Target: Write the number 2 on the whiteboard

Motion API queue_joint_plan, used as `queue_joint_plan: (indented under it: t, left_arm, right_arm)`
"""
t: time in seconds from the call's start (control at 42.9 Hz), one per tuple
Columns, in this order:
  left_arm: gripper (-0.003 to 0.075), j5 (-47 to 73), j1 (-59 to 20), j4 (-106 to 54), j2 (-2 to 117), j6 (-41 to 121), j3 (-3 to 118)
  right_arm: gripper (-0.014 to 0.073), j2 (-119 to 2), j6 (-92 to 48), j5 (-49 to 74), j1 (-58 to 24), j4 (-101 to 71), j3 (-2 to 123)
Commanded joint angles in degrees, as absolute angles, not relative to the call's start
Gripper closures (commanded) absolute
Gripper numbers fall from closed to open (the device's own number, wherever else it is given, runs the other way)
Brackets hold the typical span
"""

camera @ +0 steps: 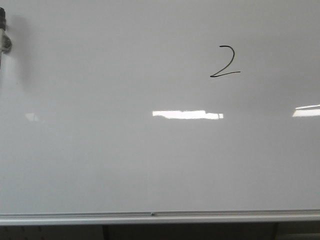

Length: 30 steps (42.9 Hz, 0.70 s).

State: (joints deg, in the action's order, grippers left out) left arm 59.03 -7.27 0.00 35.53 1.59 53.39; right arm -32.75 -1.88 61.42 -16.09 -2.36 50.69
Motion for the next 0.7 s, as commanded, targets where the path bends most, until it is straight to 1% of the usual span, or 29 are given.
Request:
queue_joint_plan:
  t: [0.0,0.117,0.21,0.373,0.676]
  left_arm:
    - [0.0741,55.02,-7.39,0.0,35.62,0.87,54.79]
    - [0.0741,54.6,-7.25,0.36,34.98,0.87,54.24]
    - [0.0741,48.88,-6.21,0.0,32.33,0.87,51.17]
    - [0.0741,33.62,-3.05,-1.45,24.48,0.87,39.1]
    - [0.0741,16.43,1.98,-2.65,4.89,1.1,14.09]
  right_arm:
    - [0.0662,-32.93,-2.2,57.55,-15.71,-1.71,52.04]
    - [0.0662,-32.93,-2.2,57.55,-15.71,-1.71,52.04]
    - [0.0662,-32.93,-2.2,57.55,-15.71,-1.71,52.04]
    - [0.0662,-32.93,-2.2,57.55,-15.71,-1.71,52.04]
    - [0.0662,-32.93,-2.2,57.55,-15.71,-1.71,52.04]
